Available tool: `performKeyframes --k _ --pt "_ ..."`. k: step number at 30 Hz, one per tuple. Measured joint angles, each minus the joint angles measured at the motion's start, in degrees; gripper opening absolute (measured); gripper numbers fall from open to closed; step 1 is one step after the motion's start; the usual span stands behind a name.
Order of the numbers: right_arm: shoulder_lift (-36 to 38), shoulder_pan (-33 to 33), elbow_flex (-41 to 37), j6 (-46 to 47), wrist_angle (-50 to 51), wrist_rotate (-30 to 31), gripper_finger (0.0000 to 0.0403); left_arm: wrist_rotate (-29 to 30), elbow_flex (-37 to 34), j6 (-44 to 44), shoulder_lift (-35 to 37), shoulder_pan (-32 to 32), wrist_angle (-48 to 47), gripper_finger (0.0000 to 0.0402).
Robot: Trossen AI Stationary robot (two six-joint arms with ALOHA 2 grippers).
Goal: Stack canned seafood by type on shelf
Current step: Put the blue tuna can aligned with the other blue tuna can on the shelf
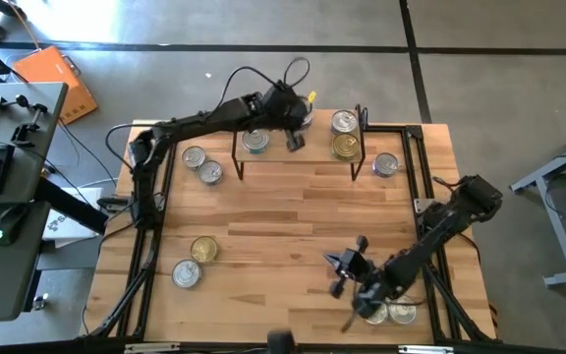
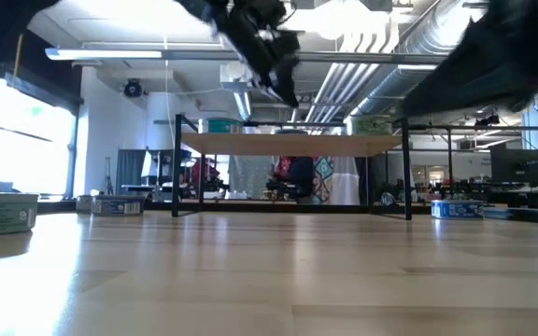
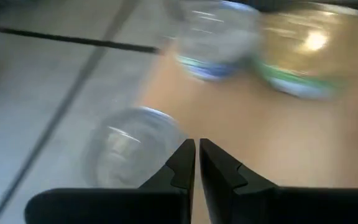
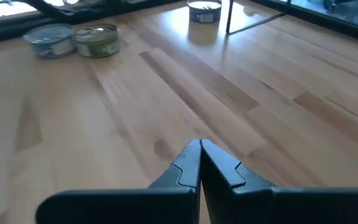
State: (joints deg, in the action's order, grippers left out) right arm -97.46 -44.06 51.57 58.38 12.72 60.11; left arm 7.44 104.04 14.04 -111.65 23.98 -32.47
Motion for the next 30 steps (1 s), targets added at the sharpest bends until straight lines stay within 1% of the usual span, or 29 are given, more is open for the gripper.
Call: performKeyframes --k 2,5,7,8,10,12,14,16,18,20,22,24,26,28,30 --pt "1.76 -3.41 0.3 3.18 3.82 0.23 0.0 -2.06 -0.07 -0.16 2.4 -2.96 -6.51 0.0014" --pt "3.48 -9.42 2.4 4.59 9.06 -1.15 0.0 -1.14 -0.19 0.4 4.55 -9.43 -15.93 0.0014" --pt "3.91 -13.23 5.6 3.25 11.67 -4.37 0.0 1.0 -0.25 -0.69 5.02 -14.77 -19.55 0.0014" --pt "3.92 -14.94 7.55 3.35 13.61 -6.91 0.0 1.98 -0.25 -1.34 5.14 -17.75 -20.02 0.0014" --pt "3.5 -17.64 11.94 6.39 19.68 -12.41 0.0 3.77 -0.28 -2.09 5.12 -23.69 -19.84 0.0014" --pt "2.8 -20.22 16.05 11.42 26.5 -16.31 0.0 5.32 -1.96 -3.05 5.0 -29.35 -15.3 0.0014" --pt "2.1 -22.77 19.12 16.37 33.2 -19.04 0.0 6.52 -5.55 -3.83 4.95 -34.48 -8.29 0.0014" --pt "1.6 -25.6 20.62 20.92 36.89 -20.97 0.0 7.19 -9.86 -5.86 4.78 -38.84 -0.83 0.0014" --pt "1.54 -28.04 20.68 24.63 38.52 -20.8 0.0 7.29 -15.11 -8.6 4.86 -42.76 8.02 0.0014" --pt "1.54 -29.71 19.41 28.26 38.36 -18.98 0.0 7.71 -20.61 -11.76 4.9 -46.22 16.65 0.0014" --pt "1.52 -30.2 17.26 32.33 37.91 -18.51 0.0 9.55 -25.18 -14.35 4.77 -49.17 22.05 0.0014" --pt "1.52 -30.11 15.08 35.83 36.1 -19.21 0.0 14.76 -28.42 -17.05 4.76 -51.43 25.37 0.0014" --pt "1.52 -29.42 12.92 36.35 34.9 -19.18 0.0 21.73 -31.01 -20.51 4.89 -53.04 27.64 0.0014" --pt "1.5 -28.24 10.71 35.97 33.94 -16.43 0.0 27.3 -33.3 -23.34 5.2 -54.46 27.68 0.0014" --pt "1.5 -26.25 8.89 35.49 33.59 -14.42 0.0 30.29 -35.9 -26.07 6.06 -55.37 27.66 0.0014"
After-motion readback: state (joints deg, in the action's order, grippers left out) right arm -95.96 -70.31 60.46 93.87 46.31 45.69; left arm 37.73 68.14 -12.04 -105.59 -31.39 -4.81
